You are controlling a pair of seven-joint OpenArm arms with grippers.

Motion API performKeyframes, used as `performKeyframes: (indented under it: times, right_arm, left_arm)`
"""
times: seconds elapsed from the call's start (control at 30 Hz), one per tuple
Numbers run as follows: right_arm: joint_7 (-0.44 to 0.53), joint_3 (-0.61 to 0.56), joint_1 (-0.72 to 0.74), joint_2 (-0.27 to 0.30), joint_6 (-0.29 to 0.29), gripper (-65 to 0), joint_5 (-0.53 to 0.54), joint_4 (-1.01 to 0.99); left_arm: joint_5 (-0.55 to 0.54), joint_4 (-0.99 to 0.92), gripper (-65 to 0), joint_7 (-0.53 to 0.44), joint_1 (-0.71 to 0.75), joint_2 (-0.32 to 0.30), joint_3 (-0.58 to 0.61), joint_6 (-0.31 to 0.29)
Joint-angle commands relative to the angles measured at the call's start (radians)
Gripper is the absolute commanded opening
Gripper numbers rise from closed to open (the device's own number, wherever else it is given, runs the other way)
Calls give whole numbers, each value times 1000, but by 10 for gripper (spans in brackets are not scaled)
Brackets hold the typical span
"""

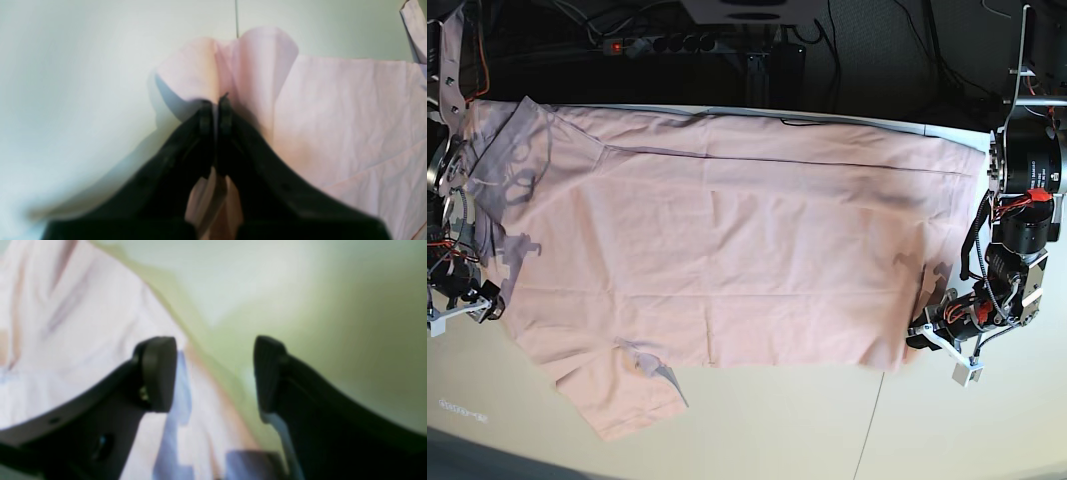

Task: Fold the T-shirt properly
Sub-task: 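Move the right gripper to the hem corner and grasp it, then fold the hem side lengthwise toward the collar with both grippers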

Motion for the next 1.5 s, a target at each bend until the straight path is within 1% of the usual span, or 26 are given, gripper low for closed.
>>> performKeyframes:
  times: [0.0, 0.1, 0.23, 0.4, 0.5, 0.73, 0.77, 0.87, 0.9, 1.03, 1.07, 1.13, 1.17, 1.23, 1.37, 1.47]
  right_arm:
    - [-11, -1, 23, -6, -24, -276, -13, 8]
    - [15, -1, 24, -38, -24, -277, -35, 8]
    - [23, -1, 24, -75, -23, -277, -66, 8]
    - [24, -1, 23, -106, 4, -277, -90, 8]
    - [24, -1, 24, -116, 3, -277, -100, 8]
    - [72, -1, 23, -113, 3, -280, -215, 8]
    - [87, -1, 21, -113, 3, -298, -233, 9]
    - [105, -3, 21, -113, 3, -406, -275, 9]
    - [105, -4, 21, -113, 3, -432, -280, 9]
    - [105, -4, 21, -113, 3, -499, -300, 9]
    - [105, -4, 21, -113, 3, -537, -307, 9]
    - [106, -4, 21, -113, 3, -639, -328, 13]
    - [106, -4, 21, -113, 3, -650, -343, 16]
    - [109, -4, 17, -111, 3, -650, -369, 28]
    - [110, -4, -26, -103, 4, -650, -370, 98]
    - [109, -4, -64, -98, 18, -650, -367, 158]
  left_arm:
    - [26, 6, -650, 34, -18, -11, 3, -14]
    - [26, 6, -650, 38, -18, -12, 3, -14]
    - [24, 6, -650, 37, -18, -22, 3, -14]
    - [11, 6, -650, 38, -18, -31, 3, -14]
    - [10, 6, -650, 38, -18, -36, 3, -14]
    - [-27, 6, -650, 37, -19, -43, 3, -14]
    - [-40, 6, -650, 37, -19, -43, 3, -14]
    - [-51, 6, -650, 37, -19, -44, 3, -14]
    - [-51, 6, -650, 37, -19, -44, 3, -15]
    - [-48, 6, -650, 37, -19, -44, 3, -14]
    - [-48, 6, -650, 37, -21, -44, 3, -14]
    - [-48, 6, -650, 37, -25, -44, 3, -14]
    - [-48, 6, -650, 37, -28, -44, 3, -14]
    - [-48, 6, -650, 37, -35, -44, 3, -14]
    - [-49, 6, -650, 38, -50, -46, 3, -14]
    - [-83, 6, -650, 40, -55, -54, 3, -14]
